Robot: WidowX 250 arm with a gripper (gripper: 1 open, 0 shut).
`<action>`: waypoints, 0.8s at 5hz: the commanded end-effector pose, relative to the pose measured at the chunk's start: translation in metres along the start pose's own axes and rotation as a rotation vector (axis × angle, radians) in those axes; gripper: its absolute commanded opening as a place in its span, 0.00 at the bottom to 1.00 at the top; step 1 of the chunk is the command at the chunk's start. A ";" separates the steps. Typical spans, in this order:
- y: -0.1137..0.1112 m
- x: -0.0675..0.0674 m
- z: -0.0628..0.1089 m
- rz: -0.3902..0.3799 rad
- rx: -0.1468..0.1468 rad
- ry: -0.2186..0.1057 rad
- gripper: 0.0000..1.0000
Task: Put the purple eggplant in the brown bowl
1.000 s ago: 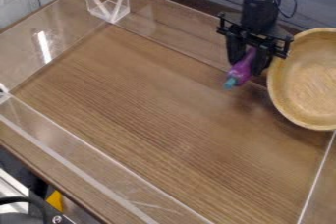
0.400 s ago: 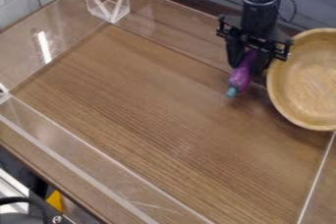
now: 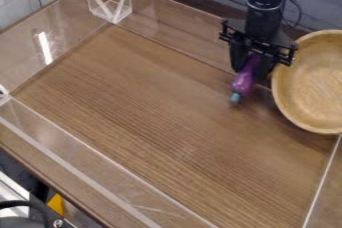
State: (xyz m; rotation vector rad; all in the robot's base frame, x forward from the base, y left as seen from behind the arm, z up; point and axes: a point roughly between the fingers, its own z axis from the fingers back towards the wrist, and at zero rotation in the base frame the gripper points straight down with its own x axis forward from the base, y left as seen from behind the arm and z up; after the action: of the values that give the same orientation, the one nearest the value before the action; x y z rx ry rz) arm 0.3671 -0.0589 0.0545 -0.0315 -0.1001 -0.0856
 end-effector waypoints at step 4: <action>-0.038 0.012 0.031 -0.036 -0.044 -0.067 0.00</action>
State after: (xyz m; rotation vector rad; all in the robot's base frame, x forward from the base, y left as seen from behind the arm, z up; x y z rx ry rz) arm 0.3668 -0.0809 0.0622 -0.0532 -0.0930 -0.0892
